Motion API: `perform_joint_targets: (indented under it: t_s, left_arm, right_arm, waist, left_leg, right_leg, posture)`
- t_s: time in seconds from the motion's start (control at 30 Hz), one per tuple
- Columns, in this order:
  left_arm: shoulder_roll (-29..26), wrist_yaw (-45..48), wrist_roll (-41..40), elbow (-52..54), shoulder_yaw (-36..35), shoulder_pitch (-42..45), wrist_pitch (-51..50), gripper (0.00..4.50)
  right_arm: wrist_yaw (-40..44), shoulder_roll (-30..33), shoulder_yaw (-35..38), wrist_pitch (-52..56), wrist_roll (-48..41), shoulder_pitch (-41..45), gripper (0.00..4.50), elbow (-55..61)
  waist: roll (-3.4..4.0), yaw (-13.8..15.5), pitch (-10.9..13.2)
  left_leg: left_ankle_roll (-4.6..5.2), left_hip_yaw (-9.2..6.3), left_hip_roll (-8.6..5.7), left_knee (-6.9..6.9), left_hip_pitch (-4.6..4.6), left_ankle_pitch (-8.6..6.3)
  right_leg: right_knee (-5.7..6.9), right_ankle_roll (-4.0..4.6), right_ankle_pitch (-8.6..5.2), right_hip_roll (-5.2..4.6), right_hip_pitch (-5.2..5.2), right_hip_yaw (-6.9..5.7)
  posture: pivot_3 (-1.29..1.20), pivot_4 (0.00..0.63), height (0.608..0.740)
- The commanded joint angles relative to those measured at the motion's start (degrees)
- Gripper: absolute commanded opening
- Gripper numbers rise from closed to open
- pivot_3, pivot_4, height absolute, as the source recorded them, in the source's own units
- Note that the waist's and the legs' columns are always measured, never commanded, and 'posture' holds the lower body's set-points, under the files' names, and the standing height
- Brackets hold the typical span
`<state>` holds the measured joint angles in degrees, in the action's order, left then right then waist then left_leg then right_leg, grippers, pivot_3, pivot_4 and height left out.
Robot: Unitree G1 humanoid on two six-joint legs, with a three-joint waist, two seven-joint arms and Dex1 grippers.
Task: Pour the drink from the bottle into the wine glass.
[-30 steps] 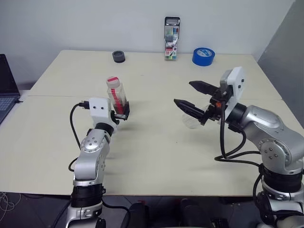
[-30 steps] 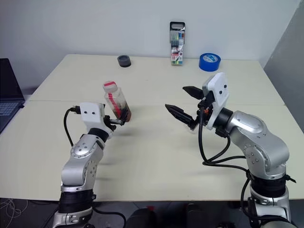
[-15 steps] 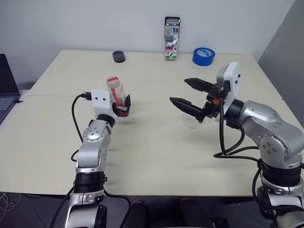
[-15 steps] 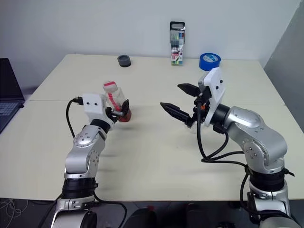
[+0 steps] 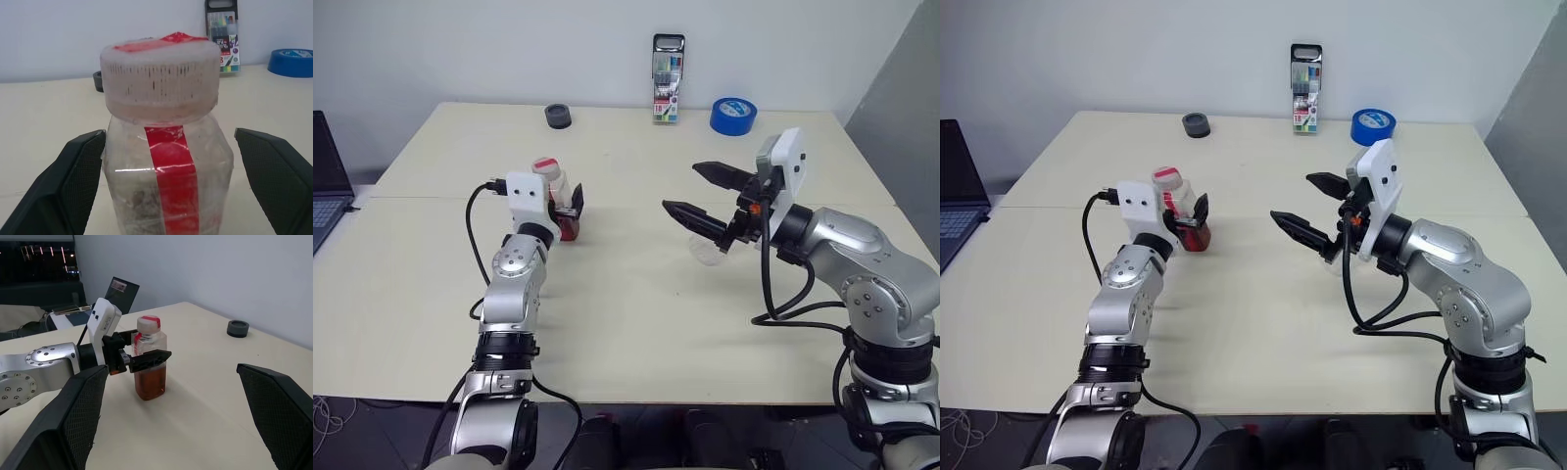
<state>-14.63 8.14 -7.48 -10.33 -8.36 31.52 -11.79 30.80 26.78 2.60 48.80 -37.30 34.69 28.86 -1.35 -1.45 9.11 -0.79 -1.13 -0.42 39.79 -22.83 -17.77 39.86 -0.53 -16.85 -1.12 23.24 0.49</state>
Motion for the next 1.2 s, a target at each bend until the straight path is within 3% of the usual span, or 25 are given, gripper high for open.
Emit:
perform_joint_targets:
  t_s: [0.03, 0.23, 0.53, 0.9, 1.2]
  left_arm:
    - [-0.7, 0.1, 0.3, 0.1, -0.6, 1.2, 1.9, 4.47]
    - [-1.0, 0.2, 0.0, -1.1, -0.9, 1.0, 2.1, 4.47]
    - [-1.4, 0.1, 0.1, -1.6, -0.8, 0.7, 2.5, 1.83]
    - [-4.0, 5.1, -2.9, 3.8, -0.1, 2.6, -4.7, 1.78]
    - [-8.1, 26.1, -14.3, 16.9, 7.3, 7.7, -18.3, 1.78]
  right_arm:
    - [-0.5, 0.5, 0.7, -0.3, -0.9, 0.5, 4.50, 2.1]
    - [-1.1, 0.3, 0.7, -0.2, -1.1, 0.7, 4.50, 2.1]
    - [-1.7, 0.0, 0.8, 0.0, -1.5, 0.7, 4.50, 2.3]
    - [-2.8, 1.3, 0.3, 0.5, -0.2, 2.5, 4.50, 2.1]
    - [-6.2, -2.2, -4.0, 2.4, 1.3, 9.3, 4.50, -1.2]
  waist:
    - [0.00, 0.0, 0.0]
    - [0.00, 0.0, 0.0]
    - [0.00, 0.0, 0.0]
    - [0.01, -0.1, 0.0]
    - [0.02, -0.1, 0.1]
  left_leg:
    - [0.00, 0.00, 0.00, 0.00, 0.00, 0.00]
    - [0.00, -0.01, 0.00, 0.00, 0.00, 0.00]
    - [0.00, 0.00, 0.00, 0.00, 0.00, 0.00]
    - [0.00, 0.00, 0.00, 0.00, 0.00, 0.00]
    - [-0.21, -0.04, -0.01, 0.00, -0.11, 0.12]
  right_leg:
    - [0.00, 0.00, 0.00, 0.00, 0.00, 0.00]
    - [0.00, 0.00, 0.00, 0.00, 0.00, -0.01]
    - [0.00, 0.00, 0.00, 0.00, 0.00, 0.00]
    - [0.00, 0.00, 0.00, 0.00, 0.01, -0.01]
    - [-0.12, 0.00, 0.00, -0.01, 0.05, -0.04]
  posture:
    - [0.00, 0.150, 0.740]
    - [0.00, 0.150, 0.740]
    - [0.00, 0.150, 0.740]
    - [0.00, 0.150, 0.740]
    - [0.00, 0.150, 0.740]
